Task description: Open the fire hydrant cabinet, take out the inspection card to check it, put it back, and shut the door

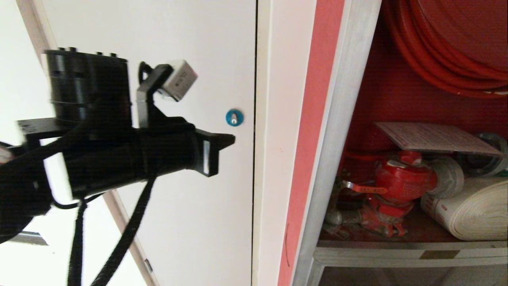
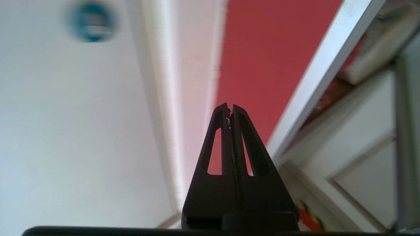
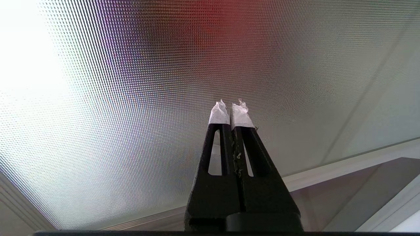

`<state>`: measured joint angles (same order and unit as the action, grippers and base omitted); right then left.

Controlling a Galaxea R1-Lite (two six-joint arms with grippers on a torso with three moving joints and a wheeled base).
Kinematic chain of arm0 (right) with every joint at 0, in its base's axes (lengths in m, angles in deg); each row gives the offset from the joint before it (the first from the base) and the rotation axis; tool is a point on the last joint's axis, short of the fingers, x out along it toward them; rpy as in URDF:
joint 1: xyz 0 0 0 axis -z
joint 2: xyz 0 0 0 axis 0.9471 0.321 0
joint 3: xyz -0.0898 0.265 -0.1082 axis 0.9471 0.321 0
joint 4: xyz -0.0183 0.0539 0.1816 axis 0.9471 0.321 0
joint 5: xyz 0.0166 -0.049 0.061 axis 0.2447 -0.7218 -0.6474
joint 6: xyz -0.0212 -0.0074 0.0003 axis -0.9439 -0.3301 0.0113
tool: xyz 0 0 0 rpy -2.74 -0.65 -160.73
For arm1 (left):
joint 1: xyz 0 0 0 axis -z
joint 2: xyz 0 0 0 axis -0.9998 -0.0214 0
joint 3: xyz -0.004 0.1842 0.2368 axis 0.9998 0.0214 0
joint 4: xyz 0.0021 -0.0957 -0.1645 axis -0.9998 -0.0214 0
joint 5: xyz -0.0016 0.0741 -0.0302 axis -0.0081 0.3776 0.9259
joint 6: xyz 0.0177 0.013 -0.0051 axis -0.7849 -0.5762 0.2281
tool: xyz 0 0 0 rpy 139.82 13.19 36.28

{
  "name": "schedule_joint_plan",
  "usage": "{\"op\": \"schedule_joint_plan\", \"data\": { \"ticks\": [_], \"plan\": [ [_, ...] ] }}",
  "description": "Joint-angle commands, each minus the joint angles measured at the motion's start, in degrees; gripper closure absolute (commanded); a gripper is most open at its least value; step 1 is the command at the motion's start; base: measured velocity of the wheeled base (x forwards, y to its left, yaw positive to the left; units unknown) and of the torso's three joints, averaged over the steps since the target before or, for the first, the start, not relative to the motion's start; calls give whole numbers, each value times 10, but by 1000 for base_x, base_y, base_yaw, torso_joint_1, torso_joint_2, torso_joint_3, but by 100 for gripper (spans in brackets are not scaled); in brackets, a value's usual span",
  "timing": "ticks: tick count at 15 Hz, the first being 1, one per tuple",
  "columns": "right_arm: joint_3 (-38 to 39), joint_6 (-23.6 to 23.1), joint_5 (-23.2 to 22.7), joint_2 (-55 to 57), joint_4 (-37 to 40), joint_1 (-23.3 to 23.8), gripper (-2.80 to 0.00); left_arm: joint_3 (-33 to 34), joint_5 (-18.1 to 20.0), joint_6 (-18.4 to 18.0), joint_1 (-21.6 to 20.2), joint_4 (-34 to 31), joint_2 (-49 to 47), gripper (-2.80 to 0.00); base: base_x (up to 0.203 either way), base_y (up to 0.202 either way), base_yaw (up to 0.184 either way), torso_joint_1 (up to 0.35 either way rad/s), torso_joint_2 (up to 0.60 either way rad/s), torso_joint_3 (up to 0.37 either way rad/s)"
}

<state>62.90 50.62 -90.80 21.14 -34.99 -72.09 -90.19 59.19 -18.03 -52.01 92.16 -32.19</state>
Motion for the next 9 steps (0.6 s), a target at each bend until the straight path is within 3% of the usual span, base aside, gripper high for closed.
{"op": "schedule_joint_plan", "data": {
  "ticks": [1,5,9],
  "plan": [
    [3,-1,0,1,0,0,0,42,-1,-8,-32,1,95,0,0,0,0,0,0,0],
    [3,-1,0,1,0,-1,0,126,-6,-32,-128,-2,253,0,0,0,0,0,0,0],
    [3,0,0,1,0,0,0,180,-13,-41,-297,-3,392,0,0,0,0,0,0,0]
  ]
}}
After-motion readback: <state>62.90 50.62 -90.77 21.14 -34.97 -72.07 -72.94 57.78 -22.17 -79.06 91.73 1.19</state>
